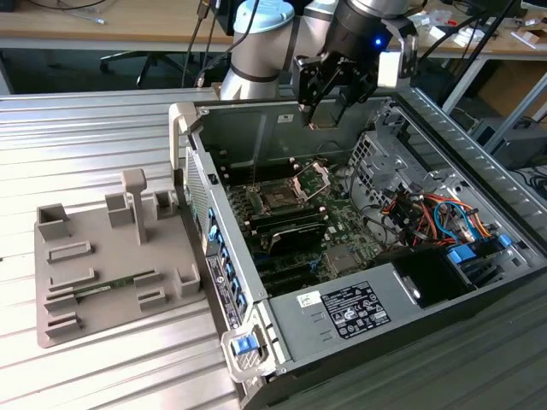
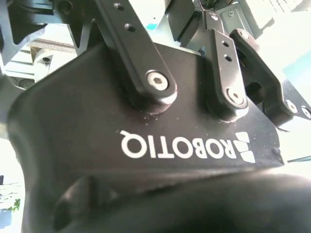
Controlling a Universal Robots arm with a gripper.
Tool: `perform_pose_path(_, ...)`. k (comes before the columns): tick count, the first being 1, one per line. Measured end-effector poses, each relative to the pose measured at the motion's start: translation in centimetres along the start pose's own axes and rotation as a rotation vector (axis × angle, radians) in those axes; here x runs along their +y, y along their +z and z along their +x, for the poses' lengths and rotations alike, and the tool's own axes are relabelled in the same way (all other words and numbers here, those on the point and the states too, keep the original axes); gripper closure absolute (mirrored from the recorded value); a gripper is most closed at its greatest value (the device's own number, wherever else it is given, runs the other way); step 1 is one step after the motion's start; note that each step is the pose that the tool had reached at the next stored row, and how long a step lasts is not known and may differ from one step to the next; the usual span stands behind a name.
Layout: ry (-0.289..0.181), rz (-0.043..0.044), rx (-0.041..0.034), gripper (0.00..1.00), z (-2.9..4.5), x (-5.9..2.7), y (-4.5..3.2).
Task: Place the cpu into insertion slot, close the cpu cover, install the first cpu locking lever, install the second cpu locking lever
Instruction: 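Place the cpu into insertion slot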
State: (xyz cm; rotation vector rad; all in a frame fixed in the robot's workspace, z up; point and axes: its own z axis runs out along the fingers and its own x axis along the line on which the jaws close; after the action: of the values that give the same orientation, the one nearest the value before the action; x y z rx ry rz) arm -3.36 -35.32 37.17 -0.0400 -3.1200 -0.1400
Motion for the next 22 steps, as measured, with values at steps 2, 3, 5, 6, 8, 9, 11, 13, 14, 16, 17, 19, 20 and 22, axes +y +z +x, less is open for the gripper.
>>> perform_pose_path(2,0.000,0.0000,0.0000,0.45,0.00,-0.02,0.19)
perform_pose_path(3,0.000,0.0000,0.0000,0.45,-0.01,-0.03,0.34)
perform_pose_path(5,0.000,0.0000,0.0000,0.45,-0.01,-0.03,0.37)
perform_pose_path(6,0.000,0.0000,0.0000,0.45,-0.01,-0.03,0.39)
perform_pose_path(8,0.000,-0.0001,0.0000,0.45,-0.01,-0.04,0.42)
perform_pose_path(9,0.000,-0.0001,0.0000,0.45,-0.01,-0.04,0.44)
perform_pose_path(11,0.000,0.0000,0.0000,0.45,-0.01,-0.04,0.47)
perform_pose_path(13,0.000,-0.0001,0.0000,0.45,-0.01,-0.05,0.52)
perform_pose_path(14,0.000,-0.0001,0.0000,0.45,-0.01,-0.05,0.55)
perform_pose_path(16,0.000,-0.0001,0.0000,0.45,-0.01,-0.06,0.62)
perform_pose_path(17,0.000,-0.0001,0.0000,0.45,-0.01,-0.06,0.66)
perform_pose_path(19,0.000,0.0000,0.0000,0.45,-0.01,-0.07,0.74)
perform_pose_path(20,0.000,0.0000,0.0000,0.45,-0.01,-0.08,0.77)
perform_pose_path(22,0.000,0.0000,0.0000,0.45,-0.01,-0.08,0.83)
